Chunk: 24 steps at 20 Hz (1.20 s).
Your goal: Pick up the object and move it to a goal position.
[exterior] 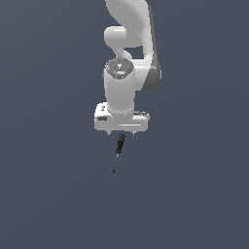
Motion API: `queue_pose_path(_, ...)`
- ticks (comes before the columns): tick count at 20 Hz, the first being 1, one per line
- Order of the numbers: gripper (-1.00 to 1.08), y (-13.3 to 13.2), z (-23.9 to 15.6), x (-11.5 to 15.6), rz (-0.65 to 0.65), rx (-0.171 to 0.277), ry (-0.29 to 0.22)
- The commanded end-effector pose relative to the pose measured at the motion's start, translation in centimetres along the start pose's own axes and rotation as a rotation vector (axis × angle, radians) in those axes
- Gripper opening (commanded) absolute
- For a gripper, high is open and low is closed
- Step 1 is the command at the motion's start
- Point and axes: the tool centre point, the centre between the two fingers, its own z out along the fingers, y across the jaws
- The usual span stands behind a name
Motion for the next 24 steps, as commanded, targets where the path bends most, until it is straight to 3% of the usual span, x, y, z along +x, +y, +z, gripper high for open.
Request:
queue_pose_path(1,1.00,0.0,0.0,0.0,0.000,0.000,0.000)
queue_pose_path(14,1.00,0.1,-1.4,0.8,-0.060,-0.020,0.025)
queue_pose_path(24,1.00,0.6,2.8,1.2,0.021,-0.007,0.019)
